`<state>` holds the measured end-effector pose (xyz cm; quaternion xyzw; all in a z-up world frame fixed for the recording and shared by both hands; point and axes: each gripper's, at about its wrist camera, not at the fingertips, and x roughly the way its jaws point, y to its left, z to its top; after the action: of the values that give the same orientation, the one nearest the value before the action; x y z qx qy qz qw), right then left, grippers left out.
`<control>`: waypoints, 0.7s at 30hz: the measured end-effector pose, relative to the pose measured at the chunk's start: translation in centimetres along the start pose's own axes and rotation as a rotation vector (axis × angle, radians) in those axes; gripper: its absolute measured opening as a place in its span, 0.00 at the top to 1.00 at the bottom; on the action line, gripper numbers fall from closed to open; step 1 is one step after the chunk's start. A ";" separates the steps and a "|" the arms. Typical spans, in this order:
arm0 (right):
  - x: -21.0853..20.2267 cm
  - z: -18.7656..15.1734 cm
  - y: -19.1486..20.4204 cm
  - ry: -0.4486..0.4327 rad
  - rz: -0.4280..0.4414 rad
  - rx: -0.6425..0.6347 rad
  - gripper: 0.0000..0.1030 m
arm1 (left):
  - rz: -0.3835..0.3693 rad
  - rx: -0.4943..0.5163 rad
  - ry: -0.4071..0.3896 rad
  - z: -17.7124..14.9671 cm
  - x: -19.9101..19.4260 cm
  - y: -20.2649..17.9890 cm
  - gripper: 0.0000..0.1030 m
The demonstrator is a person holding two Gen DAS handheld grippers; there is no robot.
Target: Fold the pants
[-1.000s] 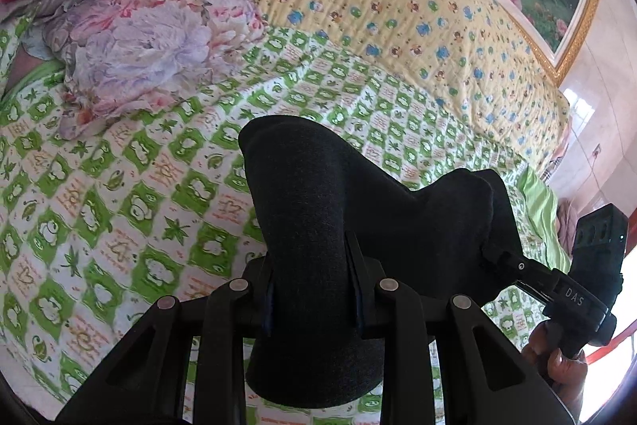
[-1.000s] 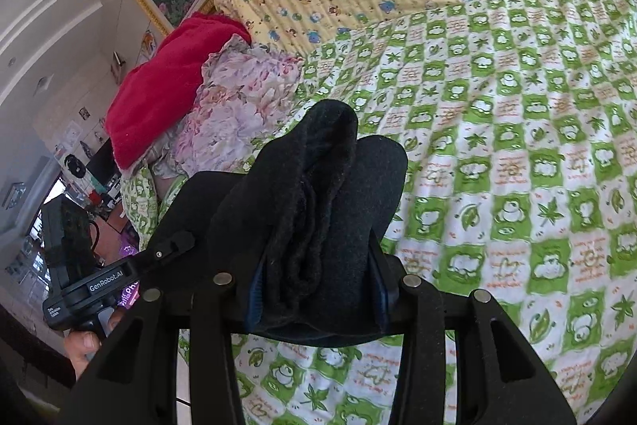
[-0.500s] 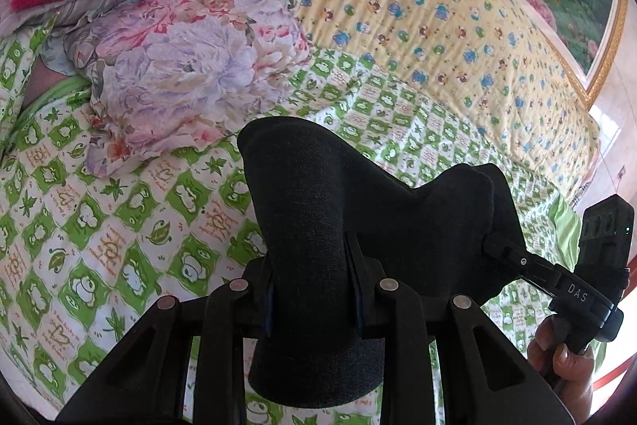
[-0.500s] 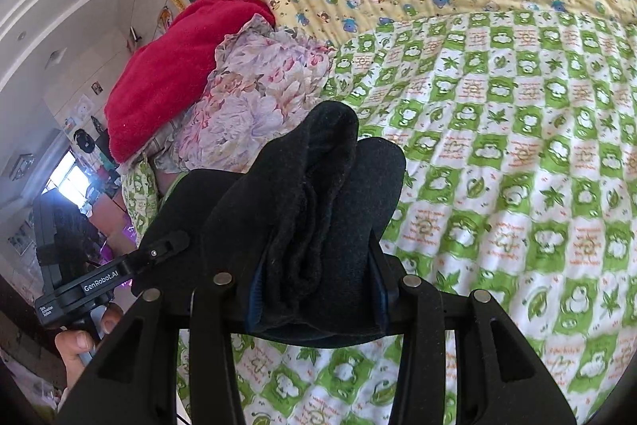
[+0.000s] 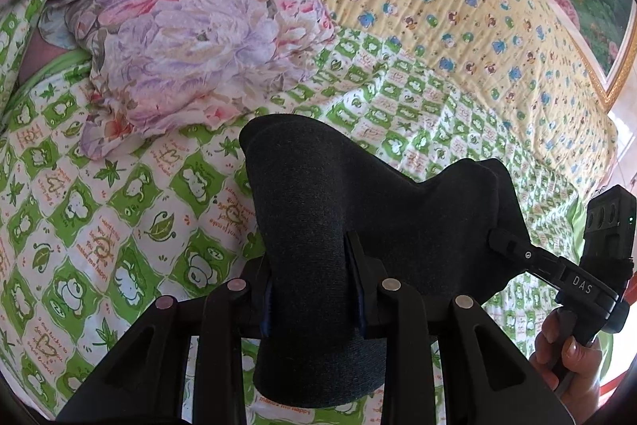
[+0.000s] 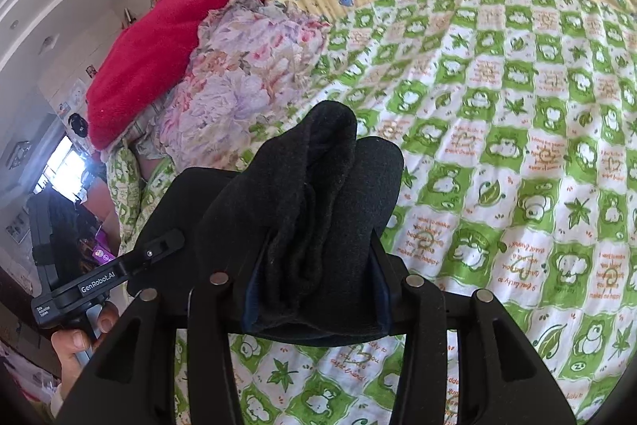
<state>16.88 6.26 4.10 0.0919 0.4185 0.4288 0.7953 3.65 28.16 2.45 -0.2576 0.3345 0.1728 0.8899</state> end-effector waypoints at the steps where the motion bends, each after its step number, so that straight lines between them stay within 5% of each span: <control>1: 0.1 -0.1 -0.2 0.004 -0.007 0.002 0.50 | 0.002 -0.004 0.007 -0.1 0.2 0.2 0.66; 11: 0.3 -1.4 -1.9 0.013 -0.028 0.026 0.37 | 0.040 0.022 0.015 -1.3 0.2 0.6 0.32; 21: -2.2 -1.8 -1.1 -0.037 0.057 0.029 0.19 | 0.027 0.018 0.005 -1.9 -1.6 1.1 0.24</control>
<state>15.64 3.53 3.69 0.1234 0.4072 0.4432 0.7891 1.04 27.70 1.89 -0.2455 0.3416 0.1812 0.8890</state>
